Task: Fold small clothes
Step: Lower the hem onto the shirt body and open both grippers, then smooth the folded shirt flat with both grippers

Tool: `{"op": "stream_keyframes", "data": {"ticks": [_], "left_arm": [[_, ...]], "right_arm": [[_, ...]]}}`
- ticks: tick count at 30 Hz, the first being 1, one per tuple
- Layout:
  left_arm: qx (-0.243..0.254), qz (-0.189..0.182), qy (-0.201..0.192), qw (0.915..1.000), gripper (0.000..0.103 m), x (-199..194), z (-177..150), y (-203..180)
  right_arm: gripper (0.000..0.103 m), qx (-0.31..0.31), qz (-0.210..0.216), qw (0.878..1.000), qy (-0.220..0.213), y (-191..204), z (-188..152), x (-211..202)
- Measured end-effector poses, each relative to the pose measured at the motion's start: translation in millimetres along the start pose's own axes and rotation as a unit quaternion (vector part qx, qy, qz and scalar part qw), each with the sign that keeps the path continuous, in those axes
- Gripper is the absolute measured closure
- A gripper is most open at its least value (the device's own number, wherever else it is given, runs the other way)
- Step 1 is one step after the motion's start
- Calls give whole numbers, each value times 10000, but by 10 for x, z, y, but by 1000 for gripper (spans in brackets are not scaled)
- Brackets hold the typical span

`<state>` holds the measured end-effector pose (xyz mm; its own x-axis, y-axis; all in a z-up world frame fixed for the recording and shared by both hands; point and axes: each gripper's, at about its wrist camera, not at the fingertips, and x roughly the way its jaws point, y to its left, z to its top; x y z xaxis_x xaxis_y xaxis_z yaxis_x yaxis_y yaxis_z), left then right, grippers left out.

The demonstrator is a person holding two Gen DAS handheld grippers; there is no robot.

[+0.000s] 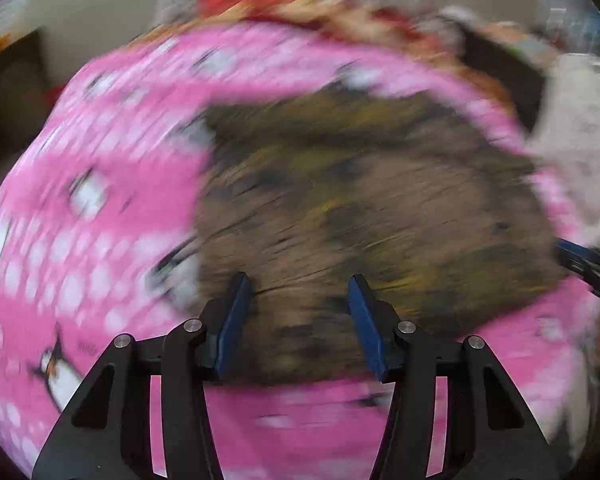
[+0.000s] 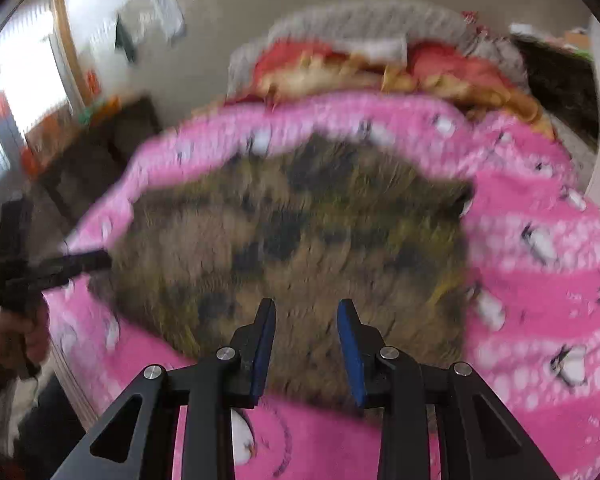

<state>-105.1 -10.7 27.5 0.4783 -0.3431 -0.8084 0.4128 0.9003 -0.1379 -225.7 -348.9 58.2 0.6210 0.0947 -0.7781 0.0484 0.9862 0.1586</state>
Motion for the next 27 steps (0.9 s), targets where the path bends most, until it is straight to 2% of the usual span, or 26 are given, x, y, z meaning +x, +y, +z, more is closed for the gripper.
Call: {"op": "stream_keyframes", "data": {"ticks": [1, 2, 3, 4, 5, 7, 9, 11, 13, 16, 18, 19, 20, 21, 22, 24, 27], "left_arm": [[-60, -250, -248, 9994, 56, -1, -60, 125], [-157, -359, -250, 9989, 56, -1, -57, 182], [-203, -339, -181, 9991, 56, -1, -26, 191], [-147, -249, -101, 9995, 56, 10, 0, 160], [-67, -127, -6, 9999, 56, 18, 39, 111], [-143, -126, 74, 9998, 56, -54, 95, 47], [-333, -565, -130, 9978, 56, -251, 193, -3], [-438, -797, -298, 9954, 56, -294, 402, -72], [-459, -897, -290, 9945, 56, -201, 610, -171], [-591, -953, 81, 9937, 56, 199, 843, -299], [-657, -652, 418, 9948, 57, 531, 896, -348], [-604, -545, 447, 9957, 57, 658, 894, -372], [-510, -490, 259, 9972, 56, 645, 894, -376], [-401, -400, 255, 9981, 56, 648, 890, -414], [-239, -279, 247, 9990, 56, 632, 893, -466], [-103, -191, 318, 9993, 56, 628, 910, -504], [-234, -256, 367, 9987, 56, 681, 1061, -481]], "right_arm": [[73, -108, -384, 9989, 250, -52, -80, 134], [71, 66, -270, 9993, 231, -165, -147, 183], [70, 471, 59, 9988, 95, -321, -185, 174], [68, 903, 346, 9952, 157, -460, -195, 189], [68, 979, 380, 9942, 225, -492, -174, 182], [68, 832, 113, 9959, 339, -441, -62, 126], [68, 789, -36, 9969, 71, -410, 79, -16], [68, 842, -71, 9961, -242, -389, 228, -124], [67, 880, -75, 9955, -332, -376, 419, -88], [67, 733, -6, 9970, -257, -185, 724, 148], [67, 811, 186, 9965, -12, -117, 889, 394], [67, 816, 98, 9963, 260, -97, 914, 524], [67, 766, -146, 9952, 598, -98, 927, 707], [67, 677, -258, 9944, 774, -101, 902, 841], [66, 553, -232, 9964, 606, -89, 880, 861], [66, 419, -254, 9968, 634, -74, 888, 819], [66, 531, -196, 9968, 571, -113, 955, 747]]}}
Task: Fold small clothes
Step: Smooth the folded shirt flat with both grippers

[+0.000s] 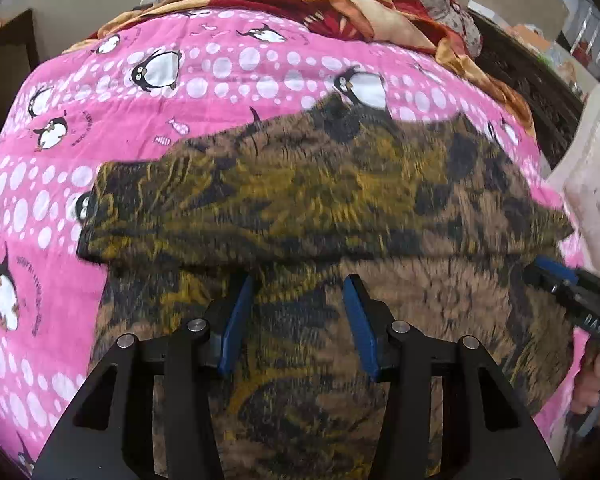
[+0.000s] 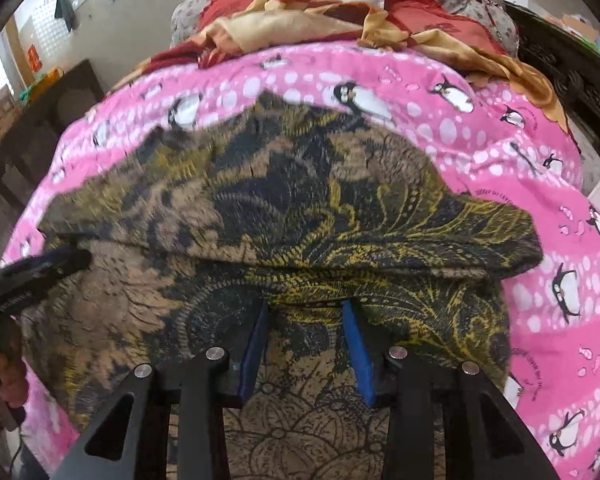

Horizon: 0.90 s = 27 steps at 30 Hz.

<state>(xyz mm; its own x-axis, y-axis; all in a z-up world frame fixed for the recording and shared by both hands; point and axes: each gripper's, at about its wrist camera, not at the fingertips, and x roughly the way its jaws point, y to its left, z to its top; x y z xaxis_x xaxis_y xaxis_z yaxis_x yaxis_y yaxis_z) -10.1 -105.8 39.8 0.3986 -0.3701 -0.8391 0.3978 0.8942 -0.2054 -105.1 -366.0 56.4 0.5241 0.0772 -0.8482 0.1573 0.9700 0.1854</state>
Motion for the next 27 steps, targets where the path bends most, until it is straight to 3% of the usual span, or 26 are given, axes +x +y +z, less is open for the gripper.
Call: {"op": "stream_keyframes", "data": {"ticks": [6, 8, 10, 13, 16, 20, 22, 25, 27], "left_arm": [[-380, -172, -143, 9990, 56, 249, 588, 178], [-464, -50, -205, 9987, 56, 300, 795, 274], [-505, 258, -320, 9979, 56, 290, 995, 376], [-757, 334, -851, 9929, 56, 43, 1153, 566], [-838, 223, -1131, 9898, 56, -109, 1072, 574], [-498, -132, -999, 9937, 56, 14, 782, 291], [-356, -1, -873, 9955, 56, 158, 697, 201], [-339, 477, -623, 9963, 56, 486, 672, 220], [-450, 330, -747, 9956, 54, 521, 656, 267]], "right_arm": [[66, 208, 202, 9989, -375, -208, 388, 201], [66, 338, 340, 9973, -564, -323, 627, 250], [66, 458, 191, 9956, -793, -453, 850, 218], [66, 611, 17, 9900, -1270, -613, 1015, -3], [66, 860, -90, 9836, -1585, -702, 978, -210], [66, 842, 58, 9857, -1460, -531, 803, -176], [66, 599, 3, 9909, -1205, -383, 783, -16], [66, 542, -133, 9949, -839, -331, 792, 285], [66, 457, -182, 9948, -888, -364, 750, 413]]}}
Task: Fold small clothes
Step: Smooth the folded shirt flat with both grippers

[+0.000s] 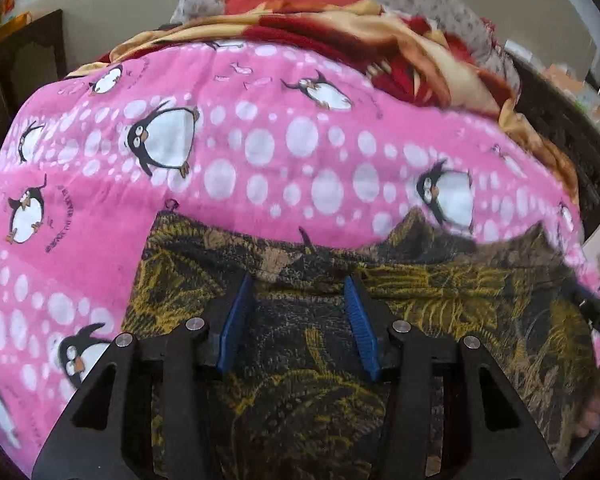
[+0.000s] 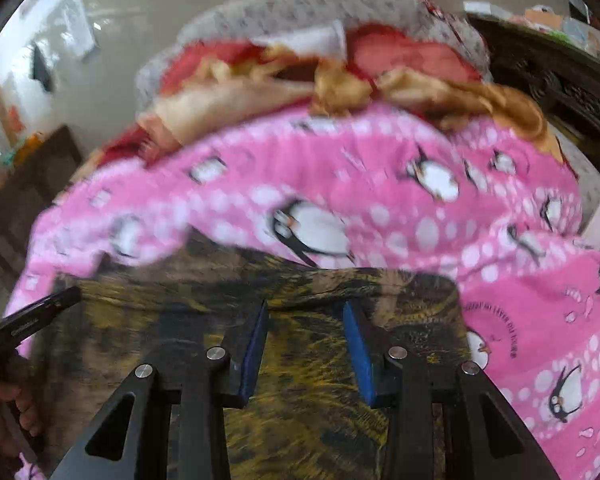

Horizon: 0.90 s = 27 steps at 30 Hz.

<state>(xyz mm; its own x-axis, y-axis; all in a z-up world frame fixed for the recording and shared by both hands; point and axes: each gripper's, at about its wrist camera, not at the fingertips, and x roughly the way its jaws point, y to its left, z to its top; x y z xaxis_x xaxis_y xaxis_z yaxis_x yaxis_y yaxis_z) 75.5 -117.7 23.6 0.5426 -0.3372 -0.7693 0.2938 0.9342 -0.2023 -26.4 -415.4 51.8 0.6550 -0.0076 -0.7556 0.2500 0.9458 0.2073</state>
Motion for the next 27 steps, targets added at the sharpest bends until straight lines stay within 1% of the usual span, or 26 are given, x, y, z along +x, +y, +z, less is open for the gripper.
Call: {"op": "stream_keyframes", "data": {"ticks": [2, 5, 8, 10, 11, 12, 13, 14, 15, 16, 17, 18, 19, 20, 21, 22, 23, 25, 26, 27], "left_arm": [[-149, -152, -51, 9998, 53, 17, -9, 52], [-176, -207, -33, 9996, 52, 24, -2, 63], [-110, -150, 19, 9998, 51, 23, 16, 43], [-41, 2, 89, 10000, 51, -92, 27, -35], [-92, -59, 32, 9999, 51, -165, 34, -62], [-142, -224, -76, 9996, 51, -262, 13, -124], [-116, -361, -147, 9992, 51, -333, -18, -215], [11, -427, -188, 9989, 51, -374, -59, -370], [131, -397, -194, 9989, 51, -367, -86, -490], [260, -314, -145, 9991, 51, -321, -112, -602], [343, -170, -4, 9993, 51, -214, -134, -689], [380, 52, 264, 9989, 49, -43, -158, -738], [490, 186, 213, 9984, 47, 34, -173, -775], [578, 243, 142, 9979, 44, 38, -170, -803], [607, 290, 213, 9975, 43, 58, -152, -819], [609, 275, 295, 9973, 43, 56, -115, -819], [570, 189, 374, 9975, 43, 43, -89, -794], [405, -107, 508, 9978, 43, -40, -35, -695], [254, -254, 547, 9979, 43, -161, -47, -595], [170, -328, 518, 9980, 43, -276, -90, -543]], "right_arm": [[65, -275, -63, 9996, -91, 17, -67, 43], [63, -299, -52, 9995, -94, 19, -71, 45], [62, -312, -44, 9995, -80, 25, -67, 37], [62, -436, -181, 9989, 26, 80, -25, 20], [62, -435, -358, 9984, 36, 137, 25, -49], [62, -335, -457, 9984, -44, 179, 55, -118], [62, -228, -464, 9985, -190, 245, 79, -214], [62, -190, -420, 9985, -281, 334, 90, -268], [62, -231, -414, 9985, -271, 494, 95, -276], [62, -371, -397, 9984, -138, 652, 87, -220], [62, -510, -356, 9981, -26, 765, 64, -159], [62, -671, -356, 9971, 65, 893, 29, -73], [62, -824, -427, 9956, 150, 992, -23, 38], [61, -934, -587, 9933, 339, 1027, -95, 192], [58, -984, -629, 9927, 317, 1017, -153, 249], [57, -952, -579, 9936, 184, 993, -175, 241], [57, -912, -538, 9941, 221, 983, -160, 226], [58, -941, -471, 9941, 277, 973, -116, 136], [58, -957, -489, 9939, 255, 970, -109, 65], [58, -938, -479, 9943, 140, 945, -124, -81]]}}
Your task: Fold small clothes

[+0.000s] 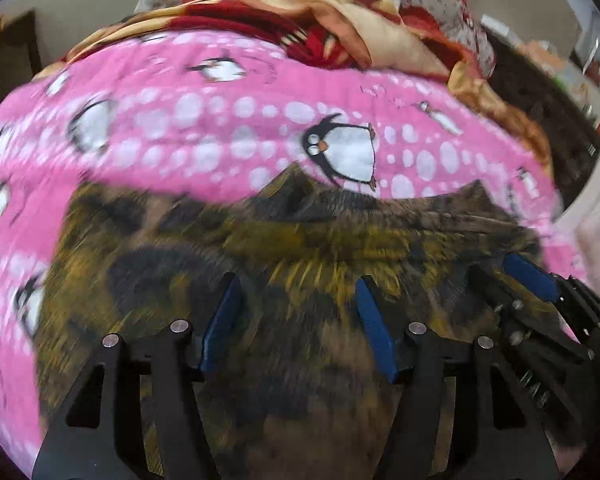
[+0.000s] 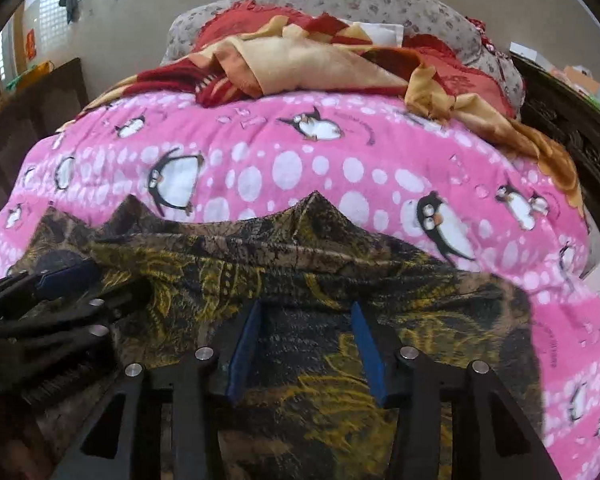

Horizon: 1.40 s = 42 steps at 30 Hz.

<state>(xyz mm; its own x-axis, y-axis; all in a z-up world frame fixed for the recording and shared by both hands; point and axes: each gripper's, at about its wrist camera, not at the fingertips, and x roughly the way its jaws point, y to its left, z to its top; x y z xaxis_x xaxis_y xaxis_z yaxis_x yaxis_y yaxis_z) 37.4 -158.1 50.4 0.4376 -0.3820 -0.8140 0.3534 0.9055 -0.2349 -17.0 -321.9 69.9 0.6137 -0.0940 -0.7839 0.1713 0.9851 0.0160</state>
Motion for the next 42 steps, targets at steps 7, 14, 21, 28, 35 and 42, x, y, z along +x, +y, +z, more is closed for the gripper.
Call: {"op": "stream_keyframes", "data": {"ticks": [7, 14, 21, 28, 35, 42], "left_arm": [[-67, -610, -91, 9981, 43, -692, -797, 247], [83, -402, -43, 9991, 40, -750, -1092, 244], [345, 72, -320, 9989, 27, -860, -1508, 271], [1028, 593, -295, 9925, 2, -739, -1592, -35], [1244, 854, -352, 9879, 1, -678, -1602, -114], [449, -871, -338, 9946, 1, -1220, -1815, 44]], "right_arm": [[58, -68, 249, 9990, -378, -25, -499, -735], [46, -36, 289, 9991, 303, 5, -834, -519], [29, -429, 707, 9965, -105, 166, -974, -677], [21, -285, 913, 9954, -57, 112, -1050, -467], [14, -269, 993, 9947, -44, 93, -1051, -466], [14, -264, 959, 9950, -68, 129, -1069, -483]]}}
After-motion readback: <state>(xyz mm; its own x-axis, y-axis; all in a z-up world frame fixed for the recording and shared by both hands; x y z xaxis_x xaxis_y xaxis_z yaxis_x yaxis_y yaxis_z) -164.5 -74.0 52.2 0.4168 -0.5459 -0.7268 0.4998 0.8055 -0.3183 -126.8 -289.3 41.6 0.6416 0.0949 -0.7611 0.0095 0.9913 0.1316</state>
